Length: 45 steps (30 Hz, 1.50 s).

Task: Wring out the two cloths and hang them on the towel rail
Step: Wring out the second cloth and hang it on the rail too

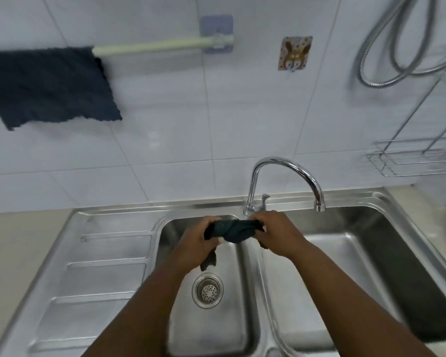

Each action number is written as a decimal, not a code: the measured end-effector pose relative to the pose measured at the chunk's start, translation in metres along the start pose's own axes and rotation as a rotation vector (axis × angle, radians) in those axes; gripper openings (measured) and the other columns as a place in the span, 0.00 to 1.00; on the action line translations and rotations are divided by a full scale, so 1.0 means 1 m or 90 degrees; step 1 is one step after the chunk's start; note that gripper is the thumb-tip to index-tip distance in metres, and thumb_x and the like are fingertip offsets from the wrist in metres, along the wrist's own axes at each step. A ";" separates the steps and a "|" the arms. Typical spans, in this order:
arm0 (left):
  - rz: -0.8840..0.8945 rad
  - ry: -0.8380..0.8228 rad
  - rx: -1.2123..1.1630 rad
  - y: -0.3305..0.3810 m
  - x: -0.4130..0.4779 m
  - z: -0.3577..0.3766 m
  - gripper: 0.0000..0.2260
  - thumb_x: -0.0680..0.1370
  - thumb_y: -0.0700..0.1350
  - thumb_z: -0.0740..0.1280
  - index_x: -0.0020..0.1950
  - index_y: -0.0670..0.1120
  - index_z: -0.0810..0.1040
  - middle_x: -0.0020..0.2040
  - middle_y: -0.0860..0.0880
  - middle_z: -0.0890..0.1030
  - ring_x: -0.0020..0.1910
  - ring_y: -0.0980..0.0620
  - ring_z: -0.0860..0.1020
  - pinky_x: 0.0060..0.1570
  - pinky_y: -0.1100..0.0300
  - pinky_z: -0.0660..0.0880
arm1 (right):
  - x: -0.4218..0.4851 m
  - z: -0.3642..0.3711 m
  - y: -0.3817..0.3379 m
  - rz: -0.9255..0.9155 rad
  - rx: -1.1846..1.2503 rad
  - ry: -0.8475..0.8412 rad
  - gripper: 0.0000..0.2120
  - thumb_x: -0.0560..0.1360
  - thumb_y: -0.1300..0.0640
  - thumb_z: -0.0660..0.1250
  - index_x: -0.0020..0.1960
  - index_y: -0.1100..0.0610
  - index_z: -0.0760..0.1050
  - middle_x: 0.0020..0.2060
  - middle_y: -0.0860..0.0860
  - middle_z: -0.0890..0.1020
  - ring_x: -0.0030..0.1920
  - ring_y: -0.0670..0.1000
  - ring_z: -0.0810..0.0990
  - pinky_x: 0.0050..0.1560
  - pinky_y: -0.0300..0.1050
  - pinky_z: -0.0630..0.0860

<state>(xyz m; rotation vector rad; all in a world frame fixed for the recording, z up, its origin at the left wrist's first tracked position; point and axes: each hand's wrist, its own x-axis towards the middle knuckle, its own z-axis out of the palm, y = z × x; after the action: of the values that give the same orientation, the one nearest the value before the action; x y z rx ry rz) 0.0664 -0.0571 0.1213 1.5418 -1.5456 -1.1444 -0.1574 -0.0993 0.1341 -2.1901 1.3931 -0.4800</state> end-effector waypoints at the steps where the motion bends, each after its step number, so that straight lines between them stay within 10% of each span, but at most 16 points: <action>1: 0.007 0.020 -0.009 0.006 -0.004 -0.004 0.15 0.74 0.38 0.71 0.54 0.55 0.77 0.46 0.46 0.83 0.40 0.53 0.83 0.38 0.67 0.78 | -0.004 0.002 -0.006 0.013 0.027 -0.004 0.07 0.71 0.62 0.71 0.46 0.51 0.80 0.35 0.45 0.79 0.36 0.47 0.78 0.41 0.43 0.76; 7: -0.014 0.072 -0.210 0.029 -0.026 -0.013 0.15 0.74 0.35 0.70 0.50 0.56 0.80 0.49 0.50 0.85 0.50 0.51 0.82 0.47 0.60 0.79 | -0.025 0.021 -0.048 -0.012 0.131 0.002 0.13 0.68 0.64 0.74 0.50 0.52 0.80 0.34 0.36 0.76 0.37 0.31 0.76 0.39 0.23 0.69; 12: -0.044 0.104 -0.326 0.034 -0.039 -0.010 0.17 0.73 0.29 0.67 0.52 0.50 0.80 0.52 0.44 0.83 0.55 0.43 0.81 0.55 0.51 0.79 | -0.034 0.038 -0.070 0.035 0.117 -0.037 0.15 0.73 0.62 0.68 0.59 0.54 0.76 0.47 0.51 0.81 0.46 0.52 0.80 0.41 0.35 0.72; 18: -0.078 0.177 -0.568 0.038 -0.052 -0.006 0.18 0.75 0.27 0.63 0.55 0.47 0.80 0.51 0.43 0.83 0.48 0.47 0.83 0.42 0.60 0.79 | -0.049 0.057 -0.092 0.059 0.296 -0.107 0.29 0.65 0.50 0.76 0.60 0.37 0.66 0.48 0.39 0.80 0.46 0.38 0.80 0.41 0.28 0.73; 23: -0.102 0.191 -0.688 0.035 -0.057 -0.021 0.17 0.77 0.28 0.60 0.59 0.45 0.79 0.51 0.40 0.83 0.49 0.45 0.82 0.50 0.52 0.80 | -0.041 0.069 -0.103 0.101 0.291 0.021 0.15 0.73 0.60 0.70 0.50 0.42 0.73 0.39 0.43 0.81 0.37 0.43 0.82 0.39 0.44 0.83; 28: -0.119 0.122 -0.356 0.012 -0.068 -0.046 0.17 0.71 0.26 0.62 0.53 0.43 0.76 0.54 0.39 0.81 0.51 0.43 0.80 0.48 0.51 0.79 | -0.025 0.050 -0.100 0.147 0.379 0.064 0.13 0.69 0.68 0.66 0.41 0.50 0.78 0.37 0.55 0.84 0.30 0.50 0.85 0.30 0.45 0.82; 33: -0.078 -0.137 -0.017 0.005 -0.074 -0.045 0.29 0.65 0.33 0.68 0.57 0.62 0.71 0.47 0.49 0.80 0.44 0.55 0.79 0.41 0.59 0.78 | -0.016 0.052 -0.103 0.187 0.501 0.022 0.11 0.71 0.72 0.66 0.44 0.58 0.79 0.42 0.58 0.85 0.37 0.58 0.87 0.39 0.53 0.84; 37: -0.079 -0.088 -0.192 0.000 -0.071 -0.036 0.30 0.63 0.38 0.78 0.59 0.58 0.75 0.50 0.49 0.84 0.46 0.52 0.83 0.43 0.56 0.82 | -0.019 0.054 -0.110 0.185 0.608 -0.010 0.11 0.71 0.75 0.67 0.44 0.61 0.76 0.44 0.62 0.85 0.41 0.60 0.86 0.39 0.50 0.83; 45: 0.182 -0.020 0.438 -0.001 -0.064 -0.046 0.06 0.74 0.45 0.66 0.51 0.51 0.75 0.45 0.49 0.83 0.45 0.46 0.82 0.42 0.53 0.79 | -0.025 0.033 -0.088 0.206 0.835 -0.389 0.27 0.68 0.66 0.75 0.64 0.61 0.68 0.65 0.67 0.73 0.60 0.72 0.76 0.57 0.61 0.79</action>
<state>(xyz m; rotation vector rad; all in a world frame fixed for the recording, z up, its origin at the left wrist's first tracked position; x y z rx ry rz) 0.1145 0.0008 0.1463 1.6307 -2.2401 -0.4908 -0.0861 -0.0381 0.1574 -0.8864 0.6813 -0.3710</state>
